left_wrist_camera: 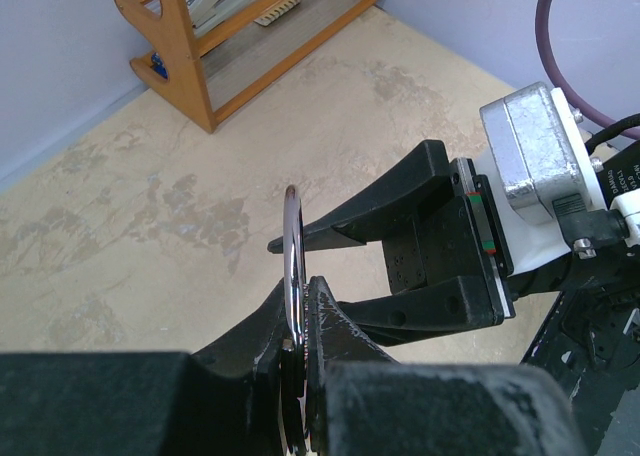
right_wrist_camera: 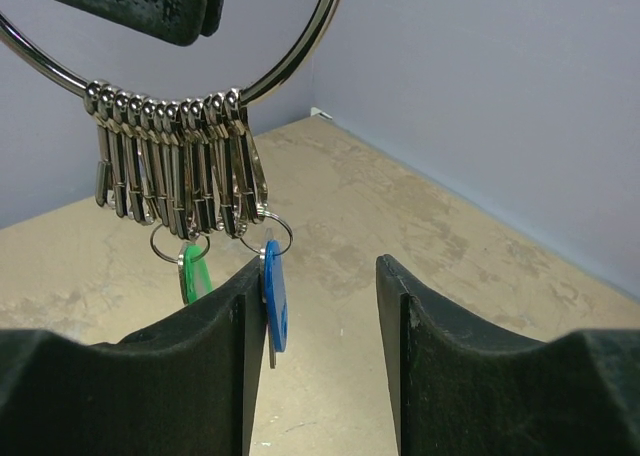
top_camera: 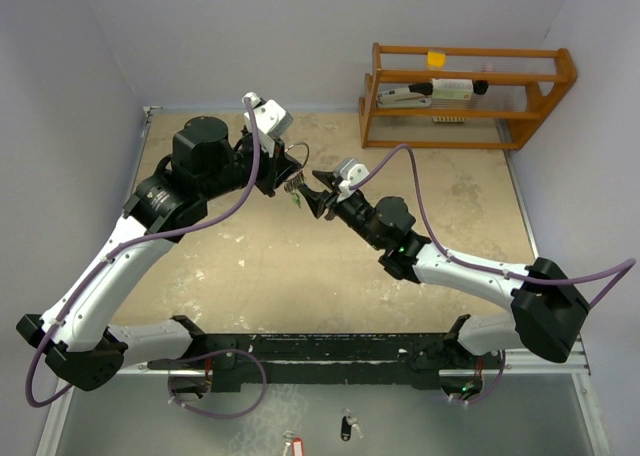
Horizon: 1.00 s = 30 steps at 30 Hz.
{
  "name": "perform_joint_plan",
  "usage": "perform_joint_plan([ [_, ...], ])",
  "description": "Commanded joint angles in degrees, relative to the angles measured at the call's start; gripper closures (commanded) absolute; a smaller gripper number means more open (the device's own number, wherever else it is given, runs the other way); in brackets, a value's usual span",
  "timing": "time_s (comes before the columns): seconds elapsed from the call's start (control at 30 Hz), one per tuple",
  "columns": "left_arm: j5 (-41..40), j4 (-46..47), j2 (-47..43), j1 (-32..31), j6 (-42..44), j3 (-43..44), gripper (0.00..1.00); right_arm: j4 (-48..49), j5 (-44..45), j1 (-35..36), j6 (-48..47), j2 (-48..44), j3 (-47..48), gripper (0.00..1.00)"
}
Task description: Remove the keys from the keyring
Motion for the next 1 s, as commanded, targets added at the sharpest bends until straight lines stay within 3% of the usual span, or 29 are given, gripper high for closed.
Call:
perform_joint_plan([
  [0.0,0.5,4.3,-0.8,-0.2,-0.9,-0.4,1.0,3.6,0.9,-0.1,-0.3,-0.4,2.9,0.51],
  [0.17,0.3,4.5,-1.0,-0.2,-0.9,-0.8,1.0,3.1,0.7,-0.1,-0.3,-0.1,3.5,0.52],
  [0.5,-0.1,5.2,-1.4,-0.2,-1.0,-1.4,1.0,1.5,0.9,-0.1,-1.5,-0.7,2.8,1.0],
  [0.7,-4.2,5.3,-1.9,-0.2,-0.7,-2.0,1.0,-7.1,3.2,-0.1,-3.6,-4.5,2.7,1.0],
  [0.9,-10.4,8.7,-3.1,-0.2,-0.6,-5.7,0.96,-29.9,8.8,-0.1,-5.3,-11.3,7.3,1.0],
  [0.97,-11.2,11.1,-3.3,-0.2,-0.4,-7.5,0.89,-38.9,11.4,-0.1,-5.3,-12.3,12.7,1.0],
])
